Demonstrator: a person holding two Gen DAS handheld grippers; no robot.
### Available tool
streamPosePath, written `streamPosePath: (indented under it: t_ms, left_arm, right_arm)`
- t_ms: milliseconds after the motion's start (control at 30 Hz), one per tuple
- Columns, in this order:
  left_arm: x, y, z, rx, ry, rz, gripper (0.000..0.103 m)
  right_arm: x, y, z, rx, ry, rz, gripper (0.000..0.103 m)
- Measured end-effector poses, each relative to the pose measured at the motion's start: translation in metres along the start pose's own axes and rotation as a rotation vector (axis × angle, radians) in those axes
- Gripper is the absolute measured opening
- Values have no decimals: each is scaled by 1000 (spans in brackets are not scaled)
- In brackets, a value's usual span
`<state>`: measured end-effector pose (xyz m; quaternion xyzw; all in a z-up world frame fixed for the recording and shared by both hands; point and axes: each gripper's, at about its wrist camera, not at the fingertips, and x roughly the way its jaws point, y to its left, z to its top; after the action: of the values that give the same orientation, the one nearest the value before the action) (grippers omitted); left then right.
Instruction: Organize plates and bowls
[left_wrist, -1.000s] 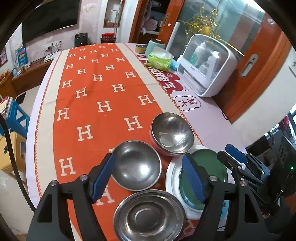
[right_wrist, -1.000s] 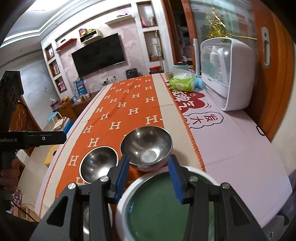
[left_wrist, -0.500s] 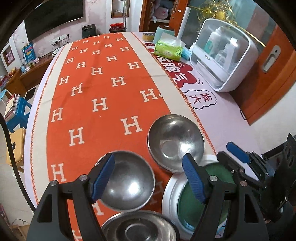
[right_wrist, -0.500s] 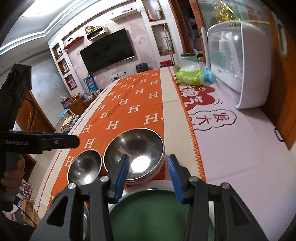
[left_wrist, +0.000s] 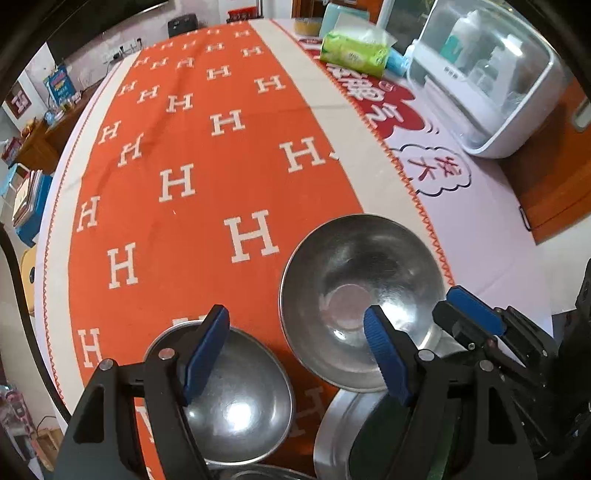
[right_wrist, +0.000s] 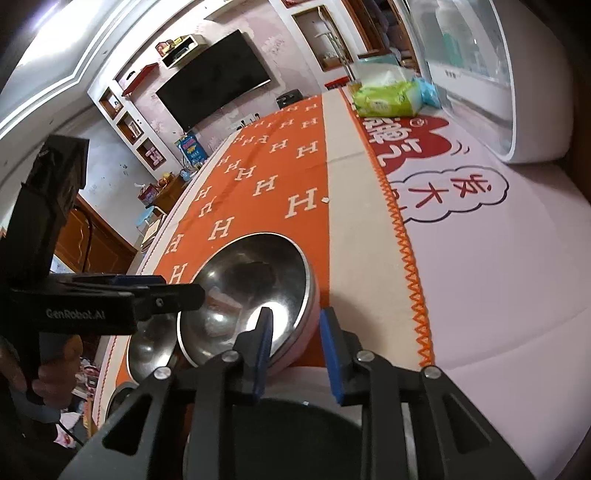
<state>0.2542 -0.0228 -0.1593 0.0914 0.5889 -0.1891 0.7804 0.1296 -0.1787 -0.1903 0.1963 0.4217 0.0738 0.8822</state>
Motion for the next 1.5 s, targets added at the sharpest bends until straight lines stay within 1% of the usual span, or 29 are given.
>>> streamPosePath:
  t_ms: [100,200,267,367,400,433,533,600,667,767,967,1200,1367,1500]
  left_arm:
    - [10,-1,6,9,20,7,72]
    - [21,-2,12,7,50,19,65]
    - [29,-1,13,-6,78,9,54]
    - [37,0,13,-27,110,-12,42]
    - [40,0,13,-35,115,-9,41]
    - [41,0,12,-42,116,-12,41]
    - [44,1,13,-64,128,-50,31]
    - [45,1,14,-63,128,-41,28]
    - [47,-1,15,-59,124,-24,20]
    - [47,1,16,-68,126,-27,16]
    - [43,4,15,-80,111,-42,14]
    - [27,8,12,-85,83,-53,14]
    - [6,15,7,-137,11,-99,14]
    - [-7,16,4,-147,-32,-108,14]
  right_arm:
    - [8,-11,3,33,27,38,23]
    - [12,-15,5,44,33,66,22]
    - [15,-15,7,41,37,73,21]
    - [18,-15,8,45,47,79,19]
    - [18,-15,8,45,44,80,19]
    - [19,-16,8,45,44,82,19]
    - [20,-16,9,45,43,81,18]
    - [20,-17,9,51,40,81,18]
    - [20,-18,9,55,38,82,18]
    - [20,-18,9,55,38,79,17]
    - [21,-18,10,53,45,55,15]
    - [16,-13,12,43,41,37,12]
    - [7,-8,14,26,14,38,11]
    - [-1,-2,16,14,-15,47,10]
